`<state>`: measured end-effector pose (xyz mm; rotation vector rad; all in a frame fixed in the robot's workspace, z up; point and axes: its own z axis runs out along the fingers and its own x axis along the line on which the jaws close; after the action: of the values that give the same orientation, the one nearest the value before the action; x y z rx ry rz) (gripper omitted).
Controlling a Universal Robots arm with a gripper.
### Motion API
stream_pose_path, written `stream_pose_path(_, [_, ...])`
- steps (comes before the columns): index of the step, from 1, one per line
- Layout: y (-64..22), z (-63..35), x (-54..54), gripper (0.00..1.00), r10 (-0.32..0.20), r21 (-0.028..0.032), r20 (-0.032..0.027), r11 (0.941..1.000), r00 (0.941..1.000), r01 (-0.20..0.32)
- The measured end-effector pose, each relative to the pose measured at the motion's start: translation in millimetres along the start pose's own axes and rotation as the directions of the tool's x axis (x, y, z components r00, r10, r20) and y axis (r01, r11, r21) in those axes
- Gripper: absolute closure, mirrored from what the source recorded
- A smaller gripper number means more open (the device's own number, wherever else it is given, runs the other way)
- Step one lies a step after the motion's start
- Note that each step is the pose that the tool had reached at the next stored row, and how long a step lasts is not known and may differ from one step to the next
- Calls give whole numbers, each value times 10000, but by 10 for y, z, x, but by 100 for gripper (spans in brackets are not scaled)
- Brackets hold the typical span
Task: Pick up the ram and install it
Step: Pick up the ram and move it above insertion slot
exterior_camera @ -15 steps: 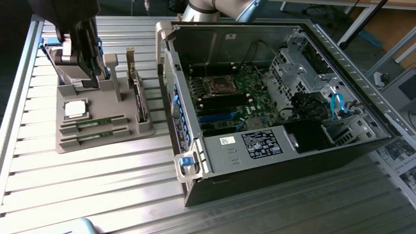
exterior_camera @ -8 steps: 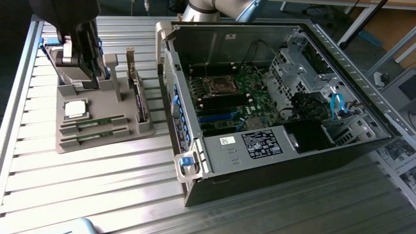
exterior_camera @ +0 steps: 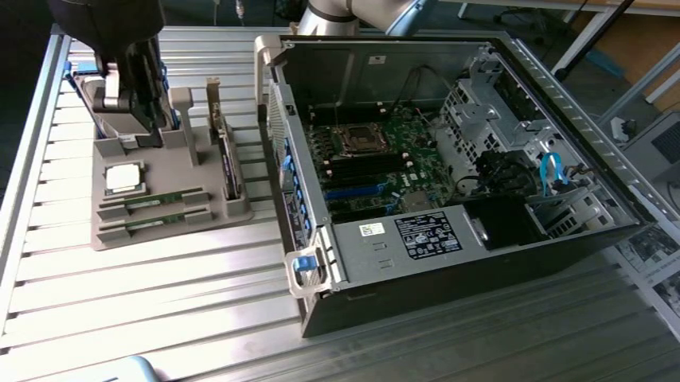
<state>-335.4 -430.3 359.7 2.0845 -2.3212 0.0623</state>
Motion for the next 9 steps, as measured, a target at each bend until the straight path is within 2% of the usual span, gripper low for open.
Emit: stream_pose_path(9, [0, 34, -2, 64, 0, 0, 0, 10000, 10000, 0])
